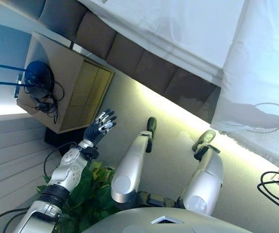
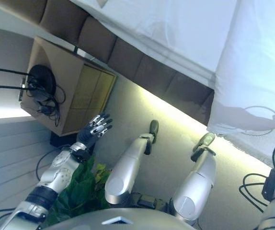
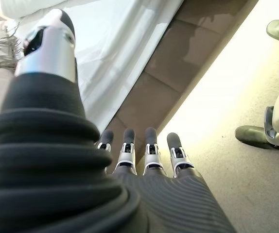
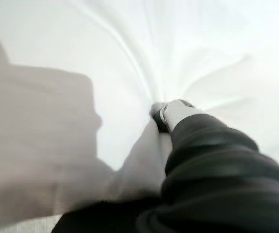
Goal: Make the bed neatly
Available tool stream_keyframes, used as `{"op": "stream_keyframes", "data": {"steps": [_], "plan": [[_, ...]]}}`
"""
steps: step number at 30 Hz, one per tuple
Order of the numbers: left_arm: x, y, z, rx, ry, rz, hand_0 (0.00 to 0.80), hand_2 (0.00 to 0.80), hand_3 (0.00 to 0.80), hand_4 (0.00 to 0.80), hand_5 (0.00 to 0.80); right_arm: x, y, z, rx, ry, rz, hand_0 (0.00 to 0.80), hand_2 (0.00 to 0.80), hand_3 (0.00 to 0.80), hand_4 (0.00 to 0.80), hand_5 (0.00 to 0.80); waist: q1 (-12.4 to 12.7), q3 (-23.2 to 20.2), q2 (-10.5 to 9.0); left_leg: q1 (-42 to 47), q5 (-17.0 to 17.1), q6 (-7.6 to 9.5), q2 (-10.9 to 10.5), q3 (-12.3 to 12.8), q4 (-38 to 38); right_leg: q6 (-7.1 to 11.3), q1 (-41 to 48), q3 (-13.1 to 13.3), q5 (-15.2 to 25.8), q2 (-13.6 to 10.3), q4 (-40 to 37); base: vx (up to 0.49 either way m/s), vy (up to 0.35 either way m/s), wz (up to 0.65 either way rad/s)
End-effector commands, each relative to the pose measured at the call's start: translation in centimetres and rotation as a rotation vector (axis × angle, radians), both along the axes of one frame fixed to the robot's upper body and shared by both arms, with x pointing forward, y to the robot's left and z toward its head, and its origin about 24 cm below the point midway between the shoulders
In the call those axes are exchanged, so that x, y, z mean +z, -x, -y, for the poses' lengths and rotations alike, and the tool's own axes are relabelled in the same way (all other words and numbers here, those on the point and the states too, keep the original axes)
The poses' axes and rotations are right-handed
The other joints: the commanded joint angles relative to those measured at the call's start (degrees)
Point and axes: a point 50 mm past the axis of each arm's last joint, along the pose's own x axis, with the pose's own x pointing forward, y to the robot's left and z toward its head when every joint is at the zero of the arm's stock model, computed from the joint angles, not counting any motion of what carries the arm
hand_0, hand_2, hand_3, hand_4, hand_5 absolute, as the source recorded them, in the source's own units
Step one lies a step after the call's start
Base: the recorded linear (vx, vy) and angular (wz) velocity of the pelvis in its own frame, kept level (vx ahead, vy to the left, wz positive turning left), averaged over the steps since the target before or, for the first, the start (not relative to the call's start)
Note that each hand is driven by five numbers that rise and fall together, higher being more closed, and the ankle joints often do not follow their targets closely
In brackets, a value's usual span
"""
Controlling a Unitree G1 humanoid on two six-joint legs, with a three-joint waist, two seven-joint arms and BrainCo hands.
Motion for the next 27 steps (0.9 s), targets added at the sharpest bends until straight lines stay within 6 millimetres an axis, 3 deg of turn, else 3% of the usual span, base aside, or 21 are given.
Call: {"op": "stream_keyframes", "data": {"steps": [1, 8, 14, 23, 27], "plan": [[1.8, 0.1, -1.0, 0.0, 0.023, 0.064, 0.0, 0.0, 0.0, 0.0, 0.0, -1.2, -1.3, -1.9, 0.207, 0.135, -0.1, 0.8, 0.8, 0.8, 0.8, 0.8, 1.7, -1.9, 0.26, 0.7, 4.6, -0.46, 2.6, -0.7, -4.3, 5.73, 2.7, 2.3, 3.5, -3.6, -2.8, 0.065, 0.03, 0.21], [1.9, 0.5, -1.7, -0.025, 0.015, 0.048, 0.0, 0.0, 0.0, 0.0, 0.0, -4.8, -2.3, -5.7, 0.352, 0.051, -0.122, 0.8, 0.8, 0.8, 0.8, 0.8, 4.4, -6.1, -1.0, 5.3, 4.6, -0.28, 1.4, -2.6, -6.4, 5.83, 11.2, -1.6, 4.3, -4.0, -6.8, 0.119, 0.034, 0.32], [1.7, 0.8, -2.1, -0.038, 0.021, 0.049, 0.0, 0.0, 0.0, 0.0, 0.0, -8.7, -4.3, -12.1, 0.528, -0.008, -0.188, 0.8, 0.8, 0.8, 0.8, 0.8, 8.8, -10.2, -3.64, 10.6, 5.7, -0.01, 1.1, -5.3, -12.4, 6.75, 21.4, -5.8, 7.1, -2.6, -15.9, 0.151, 0.031, 0.28], [0.3, 1.7, -2.7, -0.026, 0.006, 0.015, 0.0, 0.0, 0.0, 0.0, 0.0, -9.6, -7.7, -20.3, 0.732, 0.054, -0.249, 0.8, 0.8, 0.8, 0.8, 0.8, 13.8, -13.3, -6.51, 14.5, 5.8, 0.1, 0.1, -7.2, -14.7, 7.21, 30.8, -10.8, 9.2, -2.3, -21.2, 0.136, 0.055, 0.36], [-0.3, 2.1, -2.7, -0.045, -0.011, -0.014, 0.0, 0.0, 0.0, 0.0, 0.0, -9.1, -9.1, -25.4, 0.915, 0.17, -0.266, 0.8, 0.8, 0.8, 0.8, 0.8, 15.8, -13.5, -7.57, 15.0, 5.3, -0.04, -0.6, -7.9, -13.7, 7.27, 33.1, -12.8, 9.5, -2.9, -21.4, 0.132, 0.011, 0.43]]}}
